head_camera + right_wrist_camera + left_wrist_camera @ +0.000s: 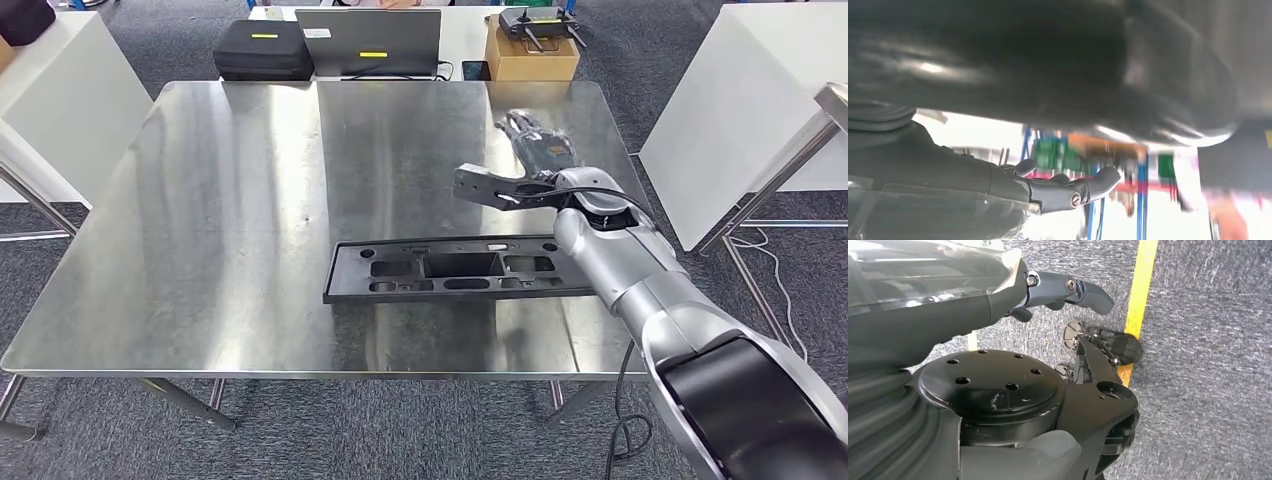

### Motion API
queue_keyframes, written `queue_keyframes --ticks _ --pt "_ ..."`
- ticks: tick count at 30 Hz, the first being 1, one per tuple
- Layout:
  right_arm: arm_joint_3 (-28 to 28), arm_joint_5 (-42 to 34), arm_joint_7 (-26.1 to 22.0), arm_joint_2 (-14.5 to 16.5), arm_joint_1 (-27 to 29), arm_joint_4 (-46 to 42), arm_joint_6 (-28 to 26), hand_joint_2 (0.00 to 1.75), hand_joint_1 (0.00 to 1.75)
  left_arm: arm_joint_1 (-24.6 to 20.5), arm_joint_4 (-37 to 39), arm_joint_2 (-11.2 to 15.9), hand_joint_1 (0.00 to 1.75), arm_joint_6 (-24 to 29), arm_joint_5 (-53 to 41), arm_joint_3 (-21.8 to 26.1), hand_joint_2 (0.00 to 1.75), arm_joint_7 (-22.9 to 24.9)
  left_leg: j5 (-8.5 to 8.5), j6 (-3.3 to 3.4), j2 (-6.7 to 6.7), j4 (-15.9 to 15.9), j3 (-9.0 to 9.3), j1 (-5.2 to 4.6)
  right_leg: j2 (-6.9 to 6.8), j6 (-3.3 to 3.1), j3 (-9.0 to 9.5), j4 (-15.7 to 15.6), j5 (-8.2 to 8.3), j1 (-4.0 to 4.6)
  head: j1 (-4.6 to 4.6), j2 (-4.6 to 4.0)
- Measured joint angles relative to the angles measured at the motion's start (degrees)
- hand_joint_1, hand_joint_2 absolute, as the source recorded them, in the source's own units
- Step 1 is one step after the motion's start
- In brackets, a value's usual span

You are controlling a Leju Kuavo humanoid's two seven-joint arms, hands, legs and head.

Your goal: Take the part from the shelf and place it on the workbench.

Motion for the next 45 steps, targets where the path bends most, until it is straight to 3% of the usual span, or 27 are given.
queue_keyframes --ticks 2,4,6,10,15,19,23,25,27,29,30,31,33,35,39,41,43,44,45 --pt "0.52 0.01 -0.01 -0.35 -0.02 -1.15 -1.67 0.00 0.00 -0.01 0.03 -0.21 0.00 0.25 0.25 0.01 0.00 0.07 0.00 0.00 0.00 0.00 0.00 0.00 0.00 0.00 0.00 0.00 0.00 0.00 0.00 0.00" --pt "0.92 0.02 -0.03 -0.76 0.34 -2.41 -3.95 0.00 0.00 -0.01 0.05 -0.37 0.00 0.56 0.49 0.01 0.00 0.43 0.00 0.00 0.00 0.00 0.01 0.00 0.00 0.00 -0.02 0.00 0.00 0.00 -0.01 0.00" --pt "1.13 0.48 0.07 -1.72 1.76 -5.28 -9.63 0.00 0.00 -0.01 0.07 -0.56 0.00 1.34 0.88 0.02 0.00 0.95 0.00 0.00 -0.03 0.00 0.01 0.00 0.00 0.00 -0.02 -0.01 0.00 0.00 -0.01 0.00" --pt "0.45 4.79 1.69 -4.97 8.54 -16.87 -18.48 0.00 0.00 -0.01 0.09 -0.98 0.00 2.54 1.74 0.06 0.00 1.20 -0.04 0.04 -0.05 0.00 0.02 0.00 -0.01 0.01 0.01 -0.02 -0.01 0.00 0.00 0.00" --pt "-3.62 13.29 1.54 -9.24 21.68 -37.13 -21.89 0.00 0.00 0.06 0.13 -1.17 0.00 2.33 2.83 0.29 0.00 1.09 -0.16 0.10 -0.06 0.00 0.01 -0.03 -0.03 0.02 -0.01 -0.04 -0.03 -0.01 -0.01 0.00" --pt "-7.51 17.08 0.04 -12.53 31.37 -53.04 -24.87 0.00 0.00 0.17 0.20 -1.17 0.00 2.02 3.48 0.61 0.00 0.99 -0.71 0.73 -0.10 0.42 -0.06 -0.16 -0.02 0.31 0.35 -0.18 -0.22 -0.48 -0.03 0.00" --pt "-10.04 17.93 -0.53 -14.76 36.35 -62.07 -25.45 0.00 0.00 0.19 0.31 -1.23 0.00 2.00 3.65 1.01 0.00 0.98 -0.67 1.25 0.16 -0.13 0.51 0.04 0.08 0.60 0.43 -0.01 -0.47 -0.34 -0.02 0.00" --pt "-10.84 18.26 -0.87 -15.50 37.52 -64.61 -25.81 0.00 0.00 0.17 0.36 -1.32 0.00 1.92 3.71 1.14 0.00 0.97 -0.35 1.66 0.53 -0.86 1.30 0.40 -0.04 0.46 -0.92 3.27 -2.24 -0.24 0.09 0.00" --pt "-11.50 19.05 -1.34 -16.26 39.27 -66.73 -26.85 0.00 0.00 0.14 0.41 -1.36 0.00 1.68 3.76 1.19 0.00 0.96 -0.34 1.89 0.67 -1.01 1.59 0.49 -0.13 0.16 -4.35 10.54 -5.47 -0.49 0.19 0.00" --pt "-12.25 20.37 -1.77 -17.07 42.17 -69.06 -28.20 0.00 0.00 0.19 0.44 -1.37 0.00 1.37 3.84 1.22 0.00 0.98 -0.40 1.85 0.60 -0.95 1.59 0.54 -0.14 0.56 -7.03 15.97 -7.24 -0.85 0.19 0.00" --pt "-12.67 21.20 -1.89 -17.46 43.83 -70.44 -28.88 0.00 0.00 0.22 0.45 -1.37 0.00 1.20 3.91 1.23 0.00 0.99 -0.46 1.74 0.56 -0.85 1.57 0.62 -0.18 1.11 -6.89 15.73 -6.93 -1.11 0.20 0.00" --pt "-13.09 22.04 -1.93 -17.84 45.49 -71.92 -29.58 0.00 0.00 0.25 0.46 -1.37 0.00 0.97 3.96 1.25 0.00 0.99 -0.58 1.54 0.52 -0.67 1.57 0.74 -0.26 1.81 -5.53 13.17 -5.84 -1.40 0.18 0.00" --pt "-14.05 23.55 -1.91 -18.65 48.77 -75.13 -31.15 0.00 0.00 0.25 0.50 -1.32 0.00 0.45 3.98 1.26 0.00 1.00 -1.09 0.77 0.45 0.11 1.49 0.85 -0.53 2.96 -1.29 5.37 -3.16 -1.85 0.32 0.00" --pt "-15.19 24.75 -1.76 -19.48 52.18 -78.28 -32.65 0.00 0.00 0.21 0.55 -1.21 0.00 -0.07 3.86 1.25 0.00 1.05 -1.68 -0.10 0.42 0.92 1.44 0.64 -0.62 2.61 1.06 1.34 -1.87 -1.75 0.40 0.00" --pt "-17.88 26.60 -1.04 -20.85 59.38 -83.55 -34.67 0.00 0.00 0.24 0.62 -1.03 0.00 -0.86 3.57 1.21 0.00 1.28 -2.83 -0.95 0.66 2.14 1.09 0.83 -0.62 0.92 1.27 1.37 -1.43 -1.87 0.21 0.00" --pt "-19.39 27.32 -0.69 -21.29 62.93 -85.40 -35.98 0.00 0.00 0.23 0.64 -1.00 0.00 -1.10 3.36 1.14 0.00 1.32 -6.45 -1.54 1.19 6.83 -0.69 1.09 -0.81 0.17 1.16 1.29 -1.19 -2.00 0.08 0.00" --pt "-20.87 27.91 -0.53 -21.53 66.26 -86.76 -37.01 0.00 0.00 0.22 0.66 -0.98 0.00 -1.22 3.29 1.09 0.00 1.32 -10.80 -1.96 1.47 14.42 -3.57 1.17 -1.04 -0.21 0.84 1.32 -1.08 -1.85 -0.01 0.00" --pt "-21.46 28.09 -0.49 -21.60 67.62 -87.22 -37.24 0.00 0.00 0.24 0.67 -0.96 0.00 -1.26 3.29 1.08 0.00 1.32 -11.88 -2.05 1.52 16.98 -4.38 1.22 -1.11 -0.30 0.64 1.33 -1.01 -1.78 -0.02 0.00" --pt "-21.92 28.19 -0.47 -21.67 68.66 -87.60 -37.30 0.00 0.00 0.25 0.68 -0.94 0.00 -1.30 3.29 1.08 0.00 1.32 -11.91 -2.03 1.56 17.62 -4.26 1.28 -1.14 -0.37 0.46 1.35 -0.91 -1.74 -0.02 0.00"
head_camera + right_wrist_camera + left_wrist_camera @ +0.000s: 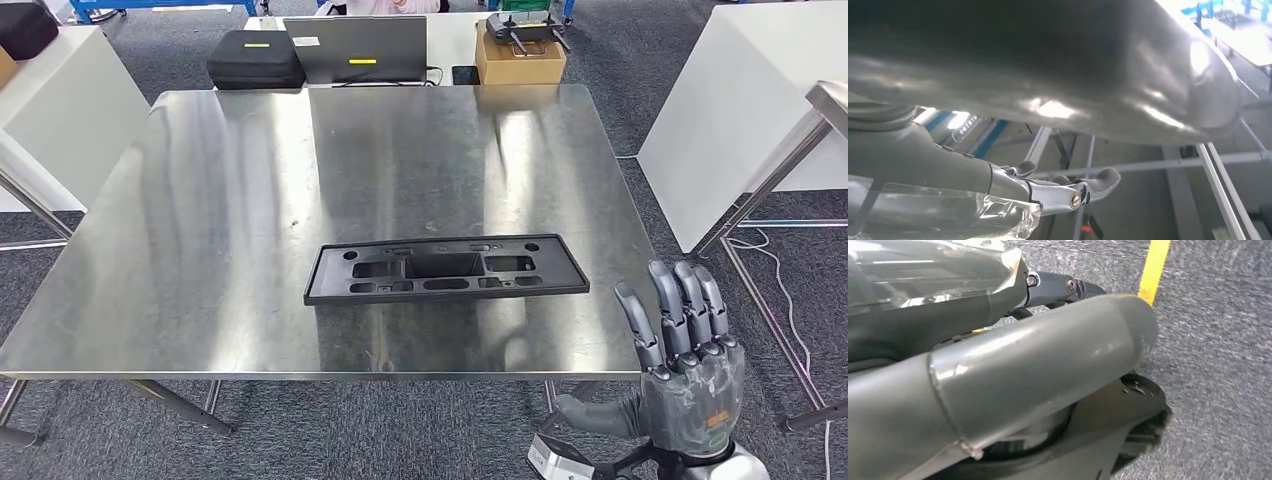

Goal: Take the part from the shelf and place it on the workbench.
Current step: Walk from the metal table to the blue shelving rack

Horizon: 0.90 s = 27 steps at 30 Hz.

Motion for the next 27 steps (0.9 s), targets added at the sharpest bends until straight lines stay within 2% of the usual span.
queue_keyframes --ticks 1,3,4,5,7,9,10,11,12,14,15,16,17,18,19,20,21,22,23,25,26,27 --pt "-0.33 0.03 0.01 -0.06 0.76 -0.29 -0.03 0.00 0.00 0.00 0.01 0.03 0.00 -0.02 0.00 -0.01 0.00 0.00 1.03 0.10 0.03 -1.85 1.44 0.07 0.00 -0.06 -0.11 0.01 0.12 0.02 0.00 0.00" --pt "-0.86 0.07 0.02 -0.15 1.80 -0.88 -0.05 0.00 0.00 -0.08 0.02 0.07 0.00 -0.04 0.00 -0.02 0.00 0.00 3.96 0.41 0.05 -9.46 6.45 0.19 0.04 0.02 -0.15 0.02 0.34 0.06 -0.01 0.00" --pt "-1.06 0.08 0.02 -0.18 2.11 -1.11 -0.05 0.00 0.00 -0.16 0.02 0.08 0.00 -0.06 0.00 -0.02 0.00 0.00 4.83 0.51 0.05 -13.01 8.61 0.19 0.07 0.10 -0.15 0.05 0.43 0.17 -0.02 0.00" --pt "-1.26 0.08 0.03 -0.19 2.31 -1.32 -0.05 0.00 0.00 -0.25 0.02 0.07 0.00 -0.08 0.00 -0.02 0.00 0.00 5.25 0.61 0.04 -15.19 9.84 0.14 0.09 0.25 -0.17 0.08 0.51 0.36 0.01 0.00" --pt "-1.59 0.11 0.07 -0.23 2.55 -1.63 -0.05 0.00 0.00 -0.34 0.02 0.06 0.00 -0.10 0.00 -0.02 0.00 0.00 5.32 0.85 -0.02 -16.29 10.19 -0.18 0.09 0.73 -0.27 -0.04 0.81 0.71 0.13 0.00" --pt "-2.03 0.50 0.27 -0.22 3.25 -2.07 -0.18 0.00 0.00 -0.34 0.02 0.04 0.00 -0.10 0.01 -0.02 0.00 -0.01 6.00 1.68 -0.06 -16.58 10.06 -0.40 0.08 1.51 -0.37 -0.25 1.18 0.78 0.21 0.00" --pt "-2.36 0.96 0.44 -0.15 3.96 -2.32 -0.34 0.00 0.00 -0.35 0.02 0.02 0.00 -0.05 0.02 -0.02 0.00 -0.03 6.46 2.20 -0.05 -16.85 9.98 -0.44 0.09 1.74 -0.63 0.10 0.87 0.74 0.20 0.00" --pt "-2.80 1.63 0.62 -0.03 4.92 -2.62 -0.57 0.00 0.00 -0.36 0.03 0.00 0.00 0.06 0.08 -0.02 0.00 -0.07 6.96 2.77 -0.02 -17.12 9.78 -0.40 0.11 1.69 -1.31 1.54 -0.27 0.70 0.28 0.00" --pt "-3.28 2.28 0.74 0.15 5.93 -2.90 -0.78 0.00 0.00 -0.35 0.04 -0.04 0.00 0.17 0.20 -0.02 0.00 -0.12 7.38 3.18 0.03 -17.30 9.52 -0.34 0.13 1.41 -2.41 4.09 -2.07 0.65 0.40 0.00" --pt "-4.30 2.82 0.38 1.05 7.98 -3.76 -1.06 0.00 0.00 -0.29 0.08 -0.10 0.00 0.38 0.57 -0.02 0.00 -0.19 7.91 3.63 0.10 -17.27 8.72 -0.55 0.16 0.86 -5.30 11.67 -6.43 0.65 0.60 0.00" --pt "-4.86 2.13 -0.66 1.99 8.83 -4.48 -1.10 0.00 0.00 -0.25 0.10 -0.13 0.00 0.44 0.82 -0.01 0.00 -0.23 8.13 3.69 0.13 -17.25 8.36 -0.68 0.16 0.91 -6.17 14.65 -7.74 0.67 0.61 0.00" --pt "-5.59 0.53 -2.75 3.41 9.63 -5.34 -1.11 0.00 0.00 -0.22 0.14 -0.14 0.00 0.52 1.07 0.01 0.00 -0.29 8.35 3.69 0.15 -17.23 8.03 -0.82 0.17 1.15 -6.10 15.91 -8.20 0.70 0.61 0.00" --pt "-6.64 -2.28 -6.35 5.40 10.37 -6.23 -1.11 0.00 0.00 -0.19 0.17 -0.16 0.00 0.62 1.35 0.03 0.00 -0.36 8.55 3.63 0.14 -17.22 7.78 -0.94 0.17 1.51 -4.76 14.71 -7.73 0.74 0.63 0.00" --pt "-7.86 -5.67 -10.67 7.61 11.00 -6.92 -1.11 0.00 0.00 -0.14 0.21 -0.20 0.00 0.74 1.61 0.05 0.00 -0.43 8.72 3.54 0.11 -17.21 7.61 -1.02 0.17 1.85 -2.48 11.62 -6.73 0.76 0.62 0.00" --pt "-9.55 -9.67 -15.76 10.29 11.54 -7.27 -1.11 0.00 0.00 -0.10 0.23 -0.28 0.00 0.83 1.89 0.09 0.00 -0.51 8.88 3.40 0.08 -17.17 7.50 -1.07 0.16 1.99 0.57 6.96 -5.66 0.79 0.64 0.00" --pt "-11.43 -13.39 -20.41 12.98 12.04 -7.36 -1.11 0.00 0.00 -0.07 0.24 -0.36 0.00 0.94 2.14 0.13 0.00 -0.62 9.04 3.17 0.03 -17.13 7.41 -1.17 0.20 1.92 3.19 3.03 -4.63 0.99 0.61 0.00" --pt "-13.29 -16.19 -23.80 15.41 12.55 -7.27 -1.11 0.00 0.00 -0.04 0.25 -0.44 0.00 1.04 2.38 0.18 0.00 -0.77 9.21 2.93 0.00 -17.06 7.38 -1.25 0.25 1.72 4.85 0.33 -3.96 1.19 0.55 0.00" --pt "-15.14 -18.43 -26.48 17.78 13.07 -7.08 -1.11 0.00 0.00 -0.02 0.25 -0.52 0.00 1.16 2.63 0.25 0.00 -0.95 9.36 2.67 -0.01 -16.97 7.35 -1.31 0.30 1.42 5.63 -1.26 -3.62 1.42 0.56 0.00" --pt "-16.62 -19.64 -27.92 19.72 13.58 -6.80 -1.11 0.00 0.00 0.01 0.26 -0.56 0.00 1.31 2.84 0.34 0.00 -1.14 9.50 2.39 -0.01 -16.92 7.31 -1.35 0.36 1.15 5.45 -1.31 -3.36 1.67 0.52 0.00" --pt "-18.76 -20.91 -29.51 23.01 14.31 -6.08 -1.11 0.00 0.00 0.06 0.29 -0.57 0.00 1.57 3.33 0.58 0.00 -1.49 9.07 1.80 0.00 -16.42 7.00 -1.29 0.35 0.41 4.89 -1.70 -3.02 1.12 0.56 0.00" --pt "-19.51 -21.26 -29.91 24.36 14.58 -5.69 -1.11 0.00 0.00 0.10 0.31 -0.56 0.00 1.68 3.56 0.69 0.00 -1.63 7.85 1.41 0.00 -15.43 6.59 -1.19 0.29 -0.12 4.66 -1.81 -2.70 0.79 0.43 0.00" --pt "-20.05 -21.51 -30.09 25.41 14.85 -5.34 -1.11 0.00 0.00 0.14 0.32 -0.54 0.00 1.78 3.80 0.80 0.00 -1.77 5.81 0.99 -0.01 -13.48 5.88 -1.04 0.21 -0.64 4.37 -1.91 -2.35 0.45 0.31 0.00"
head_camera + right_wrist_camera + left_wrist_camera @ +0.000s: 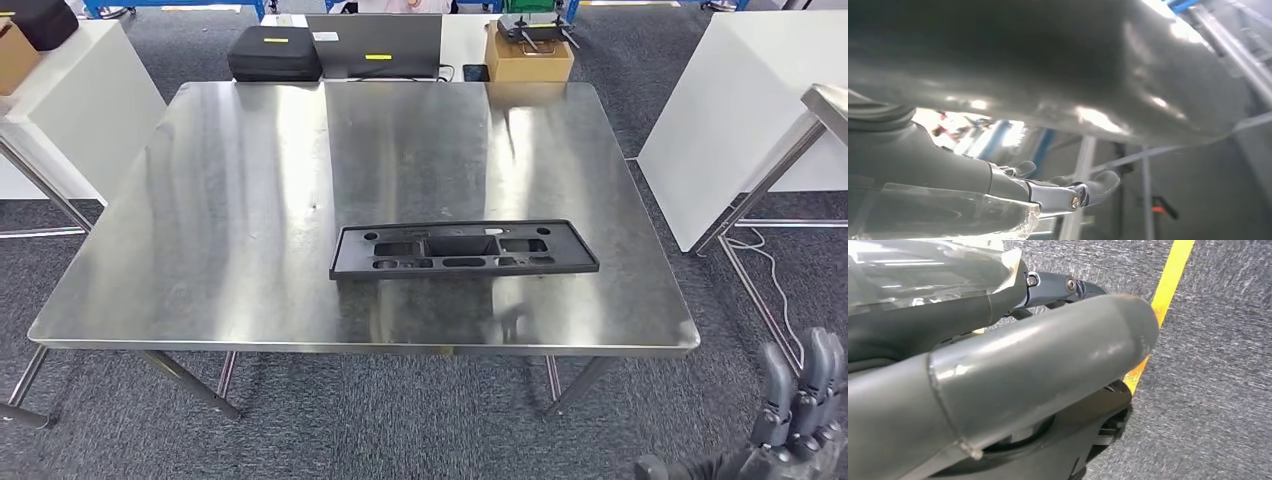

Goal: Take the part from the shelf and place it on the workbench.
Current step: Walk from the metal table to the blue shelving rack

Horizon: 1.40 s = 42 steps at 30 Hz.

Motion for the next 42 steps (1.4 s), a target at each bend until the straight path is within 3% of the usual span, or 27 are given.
queue_keyframes --ticks 2,3,4,5,7,9,11,13,14,16,18,19,20,22,24,26,27,29,31,33,34,35,36,38,39,40,42 --pt "-0.75 -0.35 0.00 1.55 0.44 0.70 0.00 0.00 0.00 0.07 0.02 0.02 0.00 0.20 0.31 0.24 0.00 -0.27 -5.17 -0.82 0.01 6.53 -2.07 0.44 -0.17 -0.62 -0.90 0.06 0.66 0.02 -0.24 0.00" --pt "-1.05 -0.44 0.08 2.15 0.58 1.06 0.00 0.00 0.00 0.09 0.02 0.04 0.00 0.26 0.41 0.40 0.00 -0.37 -6.85 -1.17 0.01 9.75 -2.91 0.68 -0.23 -0.64 -1.29 0.11 0.99 0.03 -0.26 0.00" --pt "-1.31 -0.50 0.18 2.66 0.67 1.40 0.00 0.00 0.00 0.12 0.03 0.05 0.00 0.31 0.45 0.56 0.00 -0.45 -7.37 -1.44 0.03 11.69 -3.12 0.92 -0.26 -0.54 -1.69 0.19 1.34 -0.01 -0.27 0.00" --pt "-1.52 -0.59 0.32 3.05 0.75 1.71 0.00 0.00 0.00 0.13 0.03 0.07 0.00 0.33 0.52 0.69 0.00 -0.50 -6.64 -1.68 0.05 11.59 -2.33 1.17 -0.27 -0.34 -2.04 0.31 1.65 -0.10 -0.29 0.00" --pt "-1.75 -1.09 0.84 3.46 0.89 2.21 0.00 0.00 0.00 0.13 0.03 0.08 0.00 0.34 0.72 0.85 0.00 -0.57 -3.40 -2.09 0.08 5.39 2.18 1.71 -0.26 0.09 -2.61 0.70 2.10 -0.29 -0.32 0.00" --pt "-1.80 -1.98 1.53 3.63 0.93 2.72 0.00 0.00 0.00 0.11 0.03 0.05 0.00 0.40 0.90 0.91 0.00 -0.62 -1.69 -2.20 -0.08 -1.56 6.46 1.86 -0.25 0.67 -3.18 1.12 2.47 -0.13 -0.37 0.00" --pt "-1.81 -2.99 2.03 3.68 0.92 3.31 0.00 0.00 0.00 0.13 0.04 0.02 0.00 0.55 1.02 0.92 0.00 -0.62 -1.69 -1.65 -0.27 -3.58 7.18 1.57 -0.23 1.51 -3.55 1.25 3.02 0.18 -0.36 0.00" --pt "-1.81 -4.90 2.11 3.69 0.91 4.12 0.00 0.00 0.00 0.13 0.05 -0.03 0.00 0.71 1.16 0.93 0.00 -0.63 -1.12 -0.45 -0.19 -3.71 6.53 1.32 -0.20 2.35 -3.92 1.37 3.32 0.23 -0.30 0.00" --pt "-1.80 -7.08 1.77 3.69 0.88 4.70 0.00 0.00 0.00 0.10 0.05 -0.06 0.00 0.77 1.26 0.93 0.00 -0.63 -0.66 0.31 -0.11 -3.84 6.19 1.23 -0.18 2.49 -4.50 2.12 2.69 0.17 -0.20 0.00" --pt "-1.78 -14.52 0.57 3.74 0.54 6.48 0.00 0.00 0.00 0.07 0.05 -0.11 0.00 0.83 1.42 0.93 0.00 -0.66 0.38 1.69 0.16 -4.06 5.17 1.16 -0.13 2.13 -6.89 7.11 -0.86 -0.05 0.05 0.00" --pt "-1.78 -22.69 -0.05 3.76 -0.29 9.47 0.00 0.00 0.00 0.09 0.05 -0.11 0.00 0.78 1.45 0.93 0.00 -0.68 1.33 2.25 0.36 -4.02 3.86 0.91 -0.09 1.91 -9.56 14.65 -4.82 0.00 0.27 0.00" --pt "-1.82 -25.70 0.04 3.74 -0.82 11.46 0.00 0.00 0.00 0.10 0.05 -0.11 0.00 0.76 1.45 0.93 0.00 -0.68 1.82 2.29 0.45 -3.99 3.21 0.76 -0.09 2.12 -10.02 17.12 -5.68 0.05 0.28 0.00" --pt "-1.90 -27.82 0.18 3.71 -1.41 13.88 0.00 0.00 0.00 0.10 0.05 -0.10 0.00 0.73 1.46 0.93 0.00 -0.68 2.28 2.29 0.50 -3.97 2.62 0.60 -0.09 2.48 -9.32 17.48 -5.49 0.12 0.29 0.00" --pt "-2.48 -31.12 -0.04 3.72 -2.79 19.62 0.00 0.00 0.00 0.09 0.05 -0.13 0.00 0.68 1.49 0.93 0.00 -0.68 3.14 2.18 0.50 -3.94 1.68 0.30 -0.08 3.05 -4.80 12.04 -3.34 0.30 0.30 0.00" --pt "-3.78 -34.64 -1.17 3.82 -4.59 26.15 0.00 0.00 0.00 0.06 0.04 -0.19 0.00 0.61 1.53 0.93 0.00 -0.67 3.93 1.86 0.42 -3.88 1.06 0.01 -0.08 2.56 0.74 3.61 -2.02 0.75 0.27 0.00" --pt "-5.47 -37.45 -2.69 4.01 -6.27 32.44 0.00 0.00 0.00 0.07 0.03 -0.21 0.00 0.54 1.58 0.93 0.00 -0.66 4.60 1.32 0.41 -3.80 0.76 -0.18 -0.10 1.73 2.64 -0.42 -1.89 1.23 0.25 0.00" --pt "-6.19 -38.26 -3.33 4.10 -6.87 35.03 0.00 0.00 0.00 0.07 0.03 -0.20 0.00 0.52 1.60 0.93 0.00 -0.66 4.89 1.01 0.41 -3.81 0.68 -0.21 -0.13 1.42 2.45 -0.63 -1.62 1.38 0.24 0.00" --pt "-7.19 -38.97 -4.04 4.26 -7.75 38.94 0.00 0.00 0.00 0.10 0.04 -0.11 0.00 0.51 1.62 0.92 0.00 -0.66 4.14 0.33 0.28 -2.99 0.18 0.02 -0.23 0.45 1.86 -0.85 -0.87 0.70 0.25 0.00" --pt "-7.66 -39.19 -4.23 4.50 -8.43 41.49 0.00 0.00 0.00 0.13 0.05 -0.02 0.00 0.51 1.62 0.91 0.00 -0.66 0.06 -0.46 0.10 1.09 -1.32 0.34 -0.41 -0.64 1.10 -0.99 0.10 0.10 0.02 0.00" --pt "-7.99 -39.54 -3.46 4.74 -8.85 43.49 0.00 0.00 0.00 0.14 0.05 0.05 0.00 0.55 1.65 0.91 0.00 -0.66 -4.95 -1.19 0.05 8.24 -3.46 0.65 -0.52 -1.02 0.14 -0.91 0.93 0.22 -0.21 0.00" --pt "-8.25 -40.35 -2.42 4.82 -9.17 44.79 0.00 0.00 0.00 0.15 0.05 0.10 0.00 0.57 1.72 0.91 0.00 -0.66 -6.12 -1.51 0.06 11.04 -4.00 0.87 -0.57 -0.93 -0.32 -0.85 1.34 0.23 -0.23 0.00" --pt "-8.56 -41.90 -1.15 4.86 -9.74 46.58 0.00 0.00 0.00 0.16 0.05 0.17 0.00 0.60 1.83 0.91 0.00 -0.66 -6.01 -1.78 0.08 11.94 -3.63 1.13 -0.60 -0.77 -0.75 -0.75 1.72 0.18 -0.25 0.00" --pt "-8.95 -44.52 0.08 4.86 -10.66 49.35 0.01 0.00 0.00 0.16 0.05 0.25 0.00 0.61 1.96 0.91 0.00 -0.66 -4.74 -2.05 0.11 10.34 -2.00 1.44 -0.61 -0.57 -1.19 -0.54 2.05 0.07 -0.25 0.00" --pt "-9.60 -51.11 1.42 4.58 -13.32 57.20 0.04 0.00 0.00 0.09 0.04 0.39 0.00 0.60 2.17 0.91 0.00 -0.65 -1.75 -2.55 0.12 2.43 3.38 1.92 -0.57 -0.13 -2.28 0.28 2.48 -0.09 -0.33 0.00" --pt "-9.80 -54.09 1.60 4.31 -14.84 61.89 0.05 0.00 0.00 0.04 0.04 0.45 0.00 0.60 2.23 0.91 0.00 -0.63 -0.88 -2.48 0.02 -0.91 5.34 1.95 -0.54 0.14 -2.82 0.73 2.64 -0.05 -0.38 0.00" --pt "-9.88 -56.17 1.67 3.98 -16.32 66.44 0.08 0.00 0.00 0.01 0.04 0.48 0.00 0.60 2.27 0.90 0.00 -0.62 -0.70 -2.30 -0.09 -2.82 6.27 1.89 -0.51 0.45 -3.25 1.08 2.82 0.11 -0.43 0.00" --pt "-9.88 -58.30 2.31 3.22 -19.17 76.02 0.23 0.00 0.00 0.01 0.05 0.54 0.00 0.64 2.30 0.89 0.00 -0.60 -0.62 -1.32 -0.30 -3.19 5.82 1.50 -0.48 1.35 -3.77 1.17 3.42 0.37 -0.46 0.00"
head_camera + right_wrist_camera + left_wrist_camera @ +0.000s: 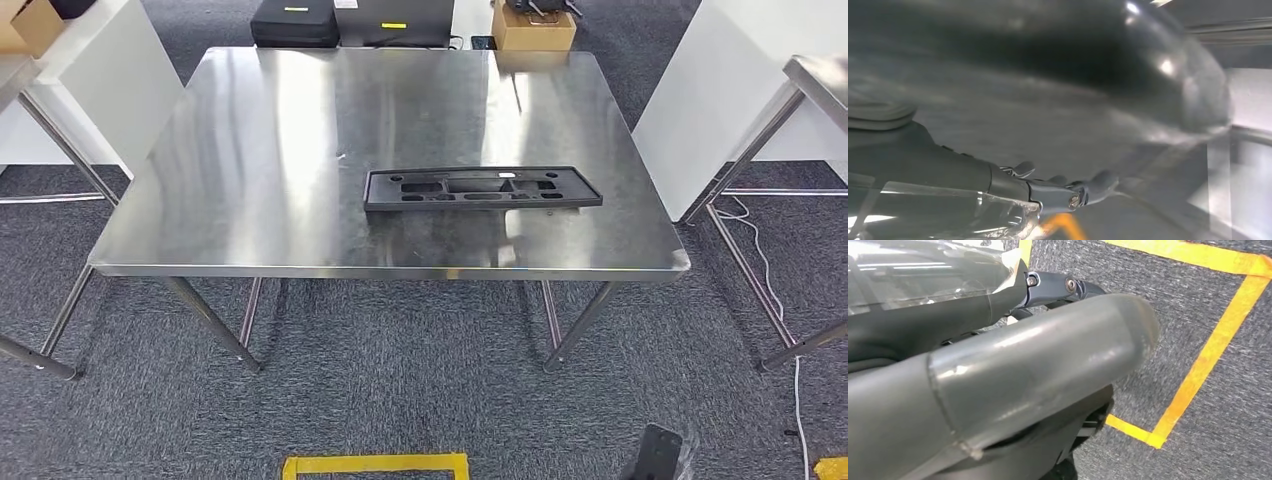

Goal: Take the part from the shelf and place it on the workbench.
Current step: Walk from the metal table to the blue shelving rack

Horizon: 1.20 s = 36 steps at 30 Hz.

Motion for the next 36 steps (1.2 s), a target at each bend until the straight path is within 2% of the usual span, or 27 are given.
queue_keyframes --ticks 2,4,6,7,8,9,10,11,12,13,14,16,17,18,20,21,22,23,24,25,27,28,29,32,33,34,36 --pt "0.35 -0.06 2.63 -0.82 -2.16 9.18 0.41 0.00 0.00 -0.02 0.00 0.01 0.00 0.06 -0.04 -0.05 0.00 0.04 0.77 1.36 0.02 -0.41 -0.61 -0.09 0.04 0.78 -0.59 0.31 -0.02 0.02 -0.01 0.00" --pt "1.41 1.42 7.23 -1.56 -3.37 16.65 1.23 0.00 0.00 -0.03 0.00 0.04 0.00 0.23 -0.16 -0.14 0.00 0.23 1.95 2.75 0.08 -0.81 -1.56 -0.06 0.15 0.62 -2.27 3.73 -2.88 -0.14 0.24 0.00" --pt "2.96 3.33 12.73 -2.13 -3.96 22.32 2.69 0.00 0.00 -0.01 0.00 0.11 0.00 0.43 -0.29 -0.23 0.00 0.45 2.92 3.28 0.14 -0.79 -2.86 -0.20 0.26 0.25 -4.85 10.89 -7.42 -0.22 0.55 0.00" --pt "3.81 4.20 15.33 -2.34 -4.02 24.59 3.59 0.00 0.00 0.01 0.00 0.13 0.00 0.48 -0.36 -0.26 0.00 0.52 3.42 3.26 0.16 -0.76 -3.55 -0.27 0.30 0.43 -5.72 14.20 -8.87 -0.21 0.59 0.00" --pt "4.64 4.90 17.42 -2.50 -3.99 26.44 4.41 0.00 0.00 0.02 0.00 0.16 0.00 0.52 -0.41 -0.29 0.00 0.56 3.90 3.20 0.19 -0.73 -4.22 -0.32 0.33 0.84 -5.79 16.04 -9.34 -0.19 0.63 0.00" --pt "5.47 5.46 18.91 -2.59 -3.91 28.05 5.10 0.00 0.00 0.02 0.00 0.19 0.00 0.56 -0.46 -0.32 0.00 0.60 4.38 3.09 0.21 -0.70 -4.84 -0.36 0.35 1.38 -4.73 15.71 -8.83 -0.18 0.67 0.00" --pt "6.20 5.84 19.93 -2.66 -3.85 29.35 5.61 0.00 0.00 0.02 -0.01 0.20 0.00 0.58 -0.49 -0.38 0.00 0.63 4.82 2.92 0.22 -0.67 -5.37 -0.38 0.35 1.88 -2.54 13.13 -7.71 -0.19 0.67 0.00" --pt "6.80 6.08 20.50 -2.69 -3.87 30.37 5.90 0.00 0.00 0.00 -0.01 0.21 0.00 0.59 -0.50 -0.45 0.00 0.64 5.22 2.70 0.24 -0.63 -5.78 -0.38 0.36 2.17 0.48 8.94 -6.61 -0.20 0.68 0.00" --pt "7.30 6.24 20.84 -2.72 -3.96 31.21 6.04 0.00 0.00 -0.03 -0.02 0.21 0.00 0.60 -0.51 -0.54 0.00 0.66 5.60 2.41 0.27 -0.56 -6.13 -0.46 0.41 2.12 3.61 4.31 -5.99 -0.07 0.69 0.00" --pt "7.70 6.36 21.03 -2.77 -4.04 31.86 6.08 0.00 0.00 -0.06 -0.03 0.22 0.00 0.60 -0.51 -0.63 0.00 0.68 5.99 2.05 0.31 -0.54 -6.32 -0.55 0.51 1.78 5.72 0.89 -5.66 0.13 0.66 0.00" --pt "8.06 6.45 21.18 -2.82 -4.15 32.49 6.11 0.00 0.00 -0.08 -0.04 0.22 0.00 0.61 -0.51 -0.73 0.00 0.69 6.33 1.69 0.33 -0.50 -6.41 -0.65 0.61 1.30 6.83 -1.18 -5.67 0.33 0.68 0.00" --pt "8.58 6.54 21.46 -2.94 -4.21 33.54 6.22 0.00 0.00 -0.06 -0.04 0.24 0.00 0.63 -0.51 -0.91 0.00 0.72 6.95 0.96 0.36 -0.56 -6.50 -0.68 0.71 0.29 6.52 -1.75 -5.39 0.50 0.60 0.00" --pt "8.77 6.55 21.56 -2.98 -4.25 33.98 6.29 0.00 0.00 -0.04 -0.03 0.27 0.00 0.67 -0.51 -1.00 0.00 0.73 6.73 0.66 0.34 -0.31 -6.71 -0.56 0.62 -0.23 6.27 -1.79 -5.11 0.24 0.56 0.00" --pt "8.95 6.55 21.61 -3.02 -4.28 34.29 6.36 0.00 0.00 0.00 -0.03 0.30 0.00 0.69 -0.51 -1.06 0.00 0.75 5.55 0.35 0.35 0.58 -7.12 -0.41 0.51 -0.90 5.96 -1.83 -4.67 0.02 0.42 0.00" --pt "9.33 6.56 21.64 -3.09 -4.34 34.80 6.47 0.00 0.00 0.03 -0.02 0.37 0.00 0.75 -0.51 -1.12 0.00 0.77 0.49 -0.18 0.35 5.71 -8.83 -0.16 0.25 -2.08 5.04 -1.87 -3.69 -0.20 0.22 0.00" --pt "9.48 6.56 21.64 -3.12 -4.32 35.02 6.52 0.00 0.00 0.04 -0.02 0.40 0.00 0.75 -0.51 -1.13 0.00 0.78 -2.36 -0.42 0.36 9.53 -9.91 -0.13 0.16 -2.40 4.44 -1.83 -3.22 -0.07 0.14 0.00" --pt "9.60 6.56 21.64 -3.14 -4.29 35.25 6.56 0.00 0.00 0.05 -0.02 0.43 0.00 0.75 -0.51 -1.13 0.00 0.77 -4.26 -0.63 0.35 13.09 -10.74 -0.10 0.09 -2.50 3.88 -1.76 -2.78 0.05 0.11 0.00" --pt "9.68 6.56 21.63 -3.14 -4.27 35.45 6.58 0.00 0.00 0.05 -0.02 0.46 0.00 0.75 -0.51 -1.14 0.00 0.77 -4.91 -0.76 0.36 15.35 -10.89 -0.10 0.03 -2.43 3.37 -1.64 -2.36 0.14 0.11 0.00" --pt "9.74 6.56 21.63 -3.15 -4.27 35.61 6.59 0.00 0.00 0.06 -0.02 0.49 0.00 0.75 -0.51 -1.14 0.00 0.77 -4.30 -0.80 0.37 15.48 -9.98 -0.08 0.00 -2.31 2.86 -1.44 -1.99 0.18 0.10 0.00" --pt "9.80 6.56 21.62 -3.16 -4.27 35.75 6.59 0.00 0.00 0.06 -0.03 0.51 0.00 0.75 -0.51 -1.14 0.00 0.77 -2.94 -0.76 0.38 13.41 -7.97 -0.06 -0.01 -2.15 2.39 -1.15 -1.70 0.19 0.10 0.00" --pt "9.87 6.63 21.66 -3.17 -4.29 35.93 6.73 0.00 0.00 0.00 -0.04 0.54 0.00 0.75 -0.51 -1.14 0.00 0.76 -0.73 -0.43 0.37 5.37 -2.24 -0.07 0.00 -1.80 1.43 -0.34 -1.37 0.28 0.08 0.00" --pt "9.95 6.84 21.78 -3.17 -4.31 36.00 7.04 0.00 0.00 -0.03 -0.04 0.55 0.00 0.74 -0.54 -1.14 0.00 0.75 -0.34 -0.09 0.34 2.28 -0.28 -0.16 0.00 -1.56 1.06 -0.04 -1.22 0.38 0.10 0.00" --pt "10.11 7.15 21.97 -3.18 -4.34 36.05 7.45 0.00 0.00 -0.03 -0.04 0.57 0.00 0.68 -0.58 -1.16 0.00 0.73 -0.42 0.28 0.30 0.40 0.73 -0.31 -0.01 -1.26 0.78 0.19 -1.04 0.48 0.10 0.00" --pt "10.86 7.50 22.70 -3.20 -4.33 36.19 9.60 0.00 0.00 -0.01 -0.04 0.56 0.00 0.43 -0.69 -1.31 0.00 0.68 0.13 1.65 0.40 -0.40 0.19 -0.60 0.00 0.00 0.09 0.39 -0.39 0.67 0.13 0.00" --pt "11.04 7.61 23.08 -3.21 -4.28 36.25 10.64 0.00 0.00 -0.04 -0.04 0.53 0.00 0.39 -0.72 -1.37 0.00 0.66 0.65 2.22 0.49 -0.60 -0.19 -0.55 0.06 0.17 -0.50 1.10 -0.98 0.69 0.19 0.00" --pt "11.31 8.21 23.61 -3.22 -4.22 36.32 11.85 0.00 0.00 -0.06 -0.04 0.51 0.00 0.36 -0.77 -1.44 0.00 0.64 1.23 2.81 0.61 -0.81 -0.66 -0.45 0.15 0.11 -1.41 2.76 -2.35 0.68 0.32 0.00" --pt "12.74 11.40 24.95 -3.28 -4.17 36.43 14.72 0.00 0.00 -0.06 -0.04 0.50 0.00 0.25 -1.01 -1.67 0.00 0.64 2.29 3.40 0.79 -0.90 -1.94 -0.42 0.33 -0.36 -4.00 9.17 -6.87 0.48 0.59 0.00"
